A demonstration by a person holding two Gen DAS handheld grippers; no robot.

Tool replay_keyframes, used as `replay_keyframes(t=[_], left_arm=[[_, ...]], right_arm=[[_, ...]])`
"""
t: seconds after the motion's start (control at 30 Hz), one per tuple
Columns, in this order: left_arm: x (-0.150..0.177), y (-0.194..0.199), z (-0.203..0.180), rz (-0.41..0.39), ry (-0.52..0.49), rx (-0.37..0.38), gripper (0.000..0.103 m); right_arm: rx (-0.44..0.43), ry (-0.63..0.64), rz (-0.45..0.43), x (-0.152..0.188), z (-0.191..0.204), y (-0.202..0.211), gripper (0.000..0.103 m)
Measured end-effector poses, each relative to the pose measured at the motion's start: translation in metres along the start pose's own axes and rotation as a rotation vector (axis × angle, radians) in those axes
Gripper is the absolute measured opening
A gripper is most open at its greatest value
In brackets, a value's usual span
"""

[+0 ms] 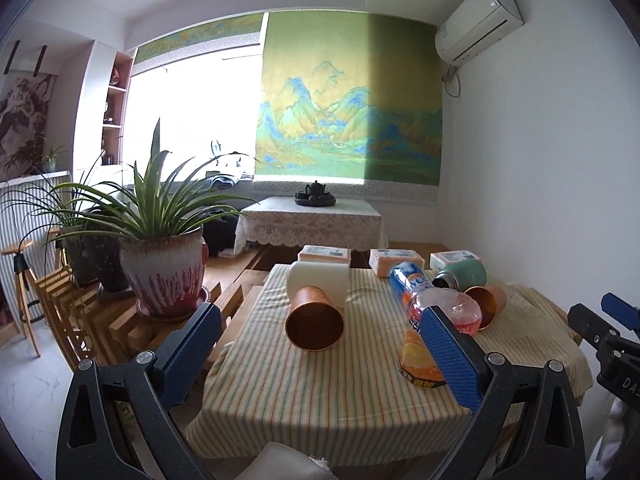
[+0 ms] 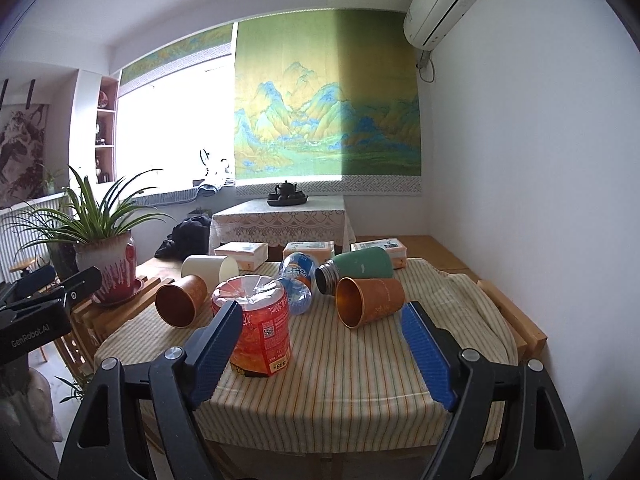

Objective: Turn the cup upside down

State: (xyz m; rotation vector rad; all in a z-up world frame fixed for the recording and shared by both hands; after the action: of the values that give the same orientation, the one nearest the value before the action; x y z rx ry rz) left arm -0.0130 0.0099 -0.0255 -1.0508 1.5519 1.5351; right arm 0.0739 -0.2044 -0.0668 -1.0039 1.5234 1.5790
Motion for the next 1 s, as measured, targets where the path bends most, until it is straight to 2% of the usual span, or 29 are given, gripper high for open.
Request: replay_keyframes(t=[0.17,0.4,0.67,1.0], left_arm=[[-0.001,0.005,-0.005,-0.01,-0.006,0.008,0.102],[0.001,0.007,-0.012,-0.024,-0.027,0.004,0.102],[0.002,0.0,-0.011,-0.018,-0.017,0.013,0.102],[0.003,-0.007,-0.016,-0.006,-0.032,0.019,0.102]], right_arm=[[0.004,-0.011,-0.016,-0.003,-0.002,0.005,0.079],[0.0,-0.027,-0.023,-0.002,-0.002,0.003,0.093],[0.004,-0.05,-0.03,-0.003,-0.006,0.004,0.098],[0.0,-0.043,-0.024,-0.002,-0.004,0.001,0.099]])
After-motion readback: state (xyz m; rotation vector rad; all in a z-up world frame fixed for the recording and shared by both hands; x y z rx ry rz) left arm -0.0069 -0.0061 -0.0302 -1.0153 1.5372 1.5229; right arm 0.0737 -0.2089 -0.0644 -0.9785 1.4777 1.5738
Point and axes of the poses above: each gripper's, at about its wrist camera, not at the fingertips, and y roughly against the way its jaws point, z to its left, x to its underside, the point moved 8 cm from there along -y, roughly the way its jaws point, and after that the axes turned 11 degrees about z, right-handed, at the moved point
